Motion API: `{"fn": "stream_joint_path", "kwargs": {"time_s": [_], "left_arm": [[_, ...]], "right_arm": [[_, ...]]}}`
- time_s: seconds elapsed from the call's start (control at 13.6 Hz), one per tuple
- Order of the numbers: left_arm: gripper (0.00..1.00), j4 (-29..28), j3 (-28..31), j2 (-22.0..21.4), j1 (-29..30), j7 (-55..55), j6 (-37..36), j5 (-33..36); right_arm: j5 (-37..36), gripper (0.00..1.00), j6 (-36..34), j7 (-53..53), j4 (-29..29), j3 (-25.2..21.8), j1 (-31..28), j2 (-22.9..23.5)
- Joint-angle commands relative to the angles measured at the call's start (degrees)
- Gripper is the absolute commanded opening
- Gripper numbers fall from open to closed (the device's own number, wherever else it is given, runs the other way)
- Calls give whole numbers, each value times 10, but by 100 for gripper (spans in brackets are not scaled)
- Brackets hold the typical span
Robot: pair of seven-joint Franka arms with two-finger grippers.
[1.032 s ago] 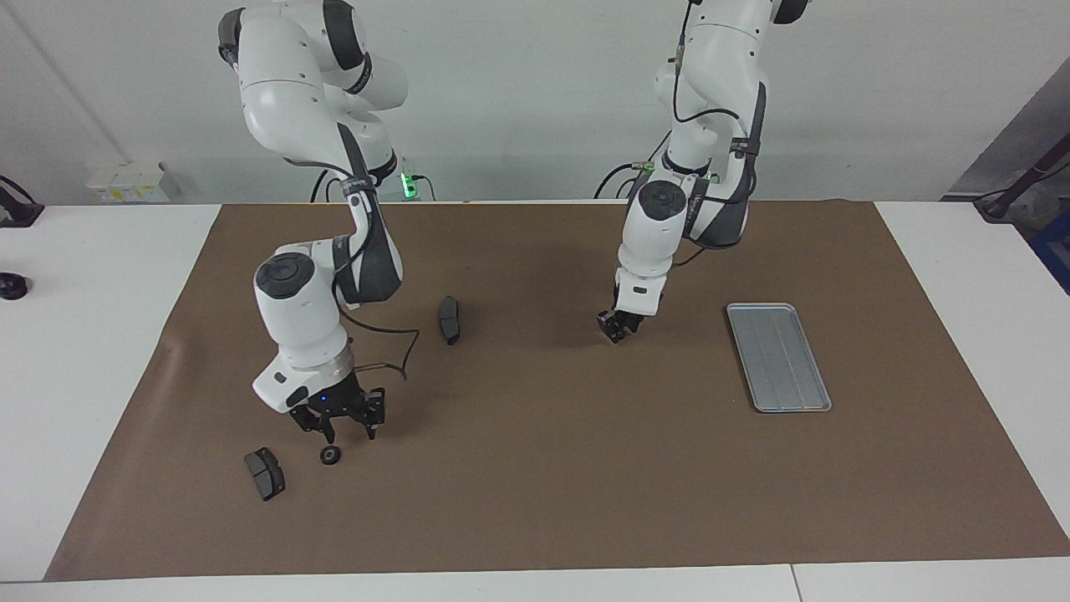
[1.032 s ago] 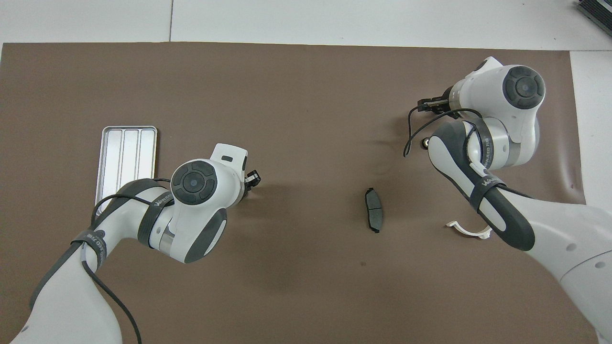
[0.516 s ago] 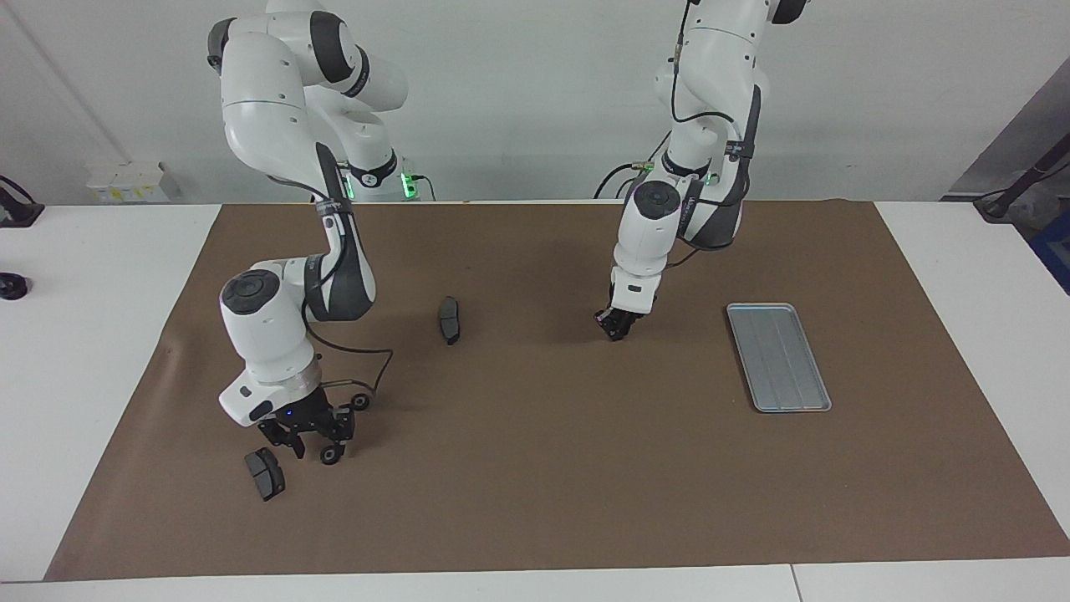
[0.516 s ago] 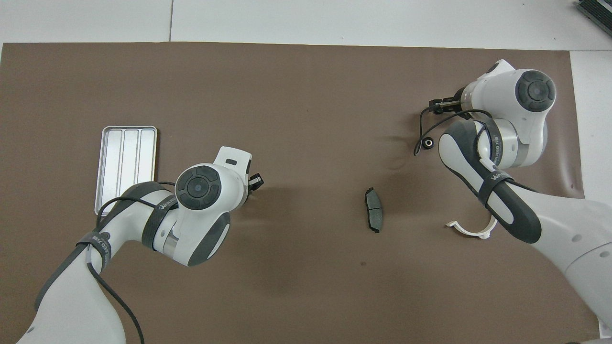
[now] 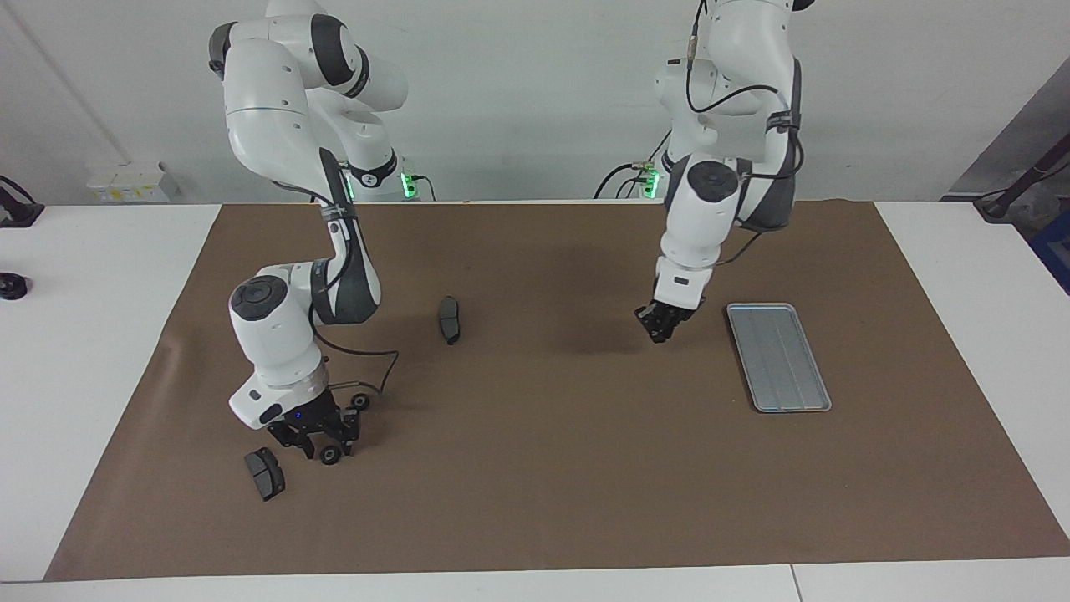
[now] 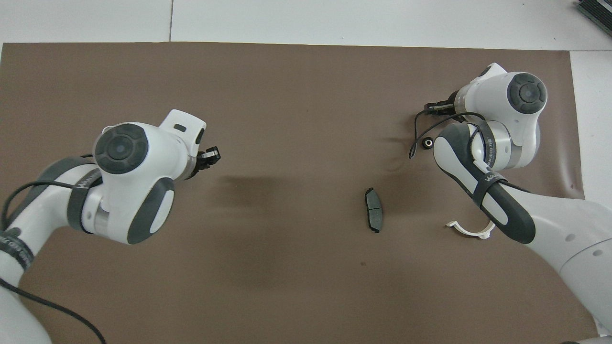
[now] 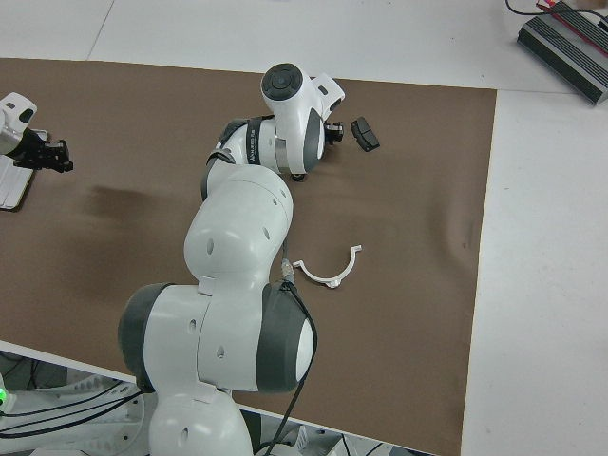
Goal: Pick bearing gear from pile to tray
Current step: 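Carry the gear to the tray with the left gripper while the right gripper reaches gears, then set the gear on the tray with the left gripper while the right gripper grasps another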
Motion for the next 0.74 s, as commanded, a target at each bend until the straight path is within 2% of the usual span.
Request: {"fn": "stream_joint_path", "kwargs": {"time_s": [0.0, 0.29, 0.44, 0.66], "left_arm": [[0, 31, -5, -11, 70, 109, -57, -12], [0, 9, -3, -20, 166, 291, -56, -53], [0, -41, -2, -34, 187, 320, -17, -58], [0, -96, -3, -43, 185, 321, 31, -58]], "right_arm": [[-9, 52, 18, -6, -13, 5, -4, -2], [-9, 34, 17, -6, -13, 5, -4, -2], [-8, 25, 17, -6, -13, 6, -4, -2], [-3, 15, 16, -6, -11, 8, -2, -2]]}}
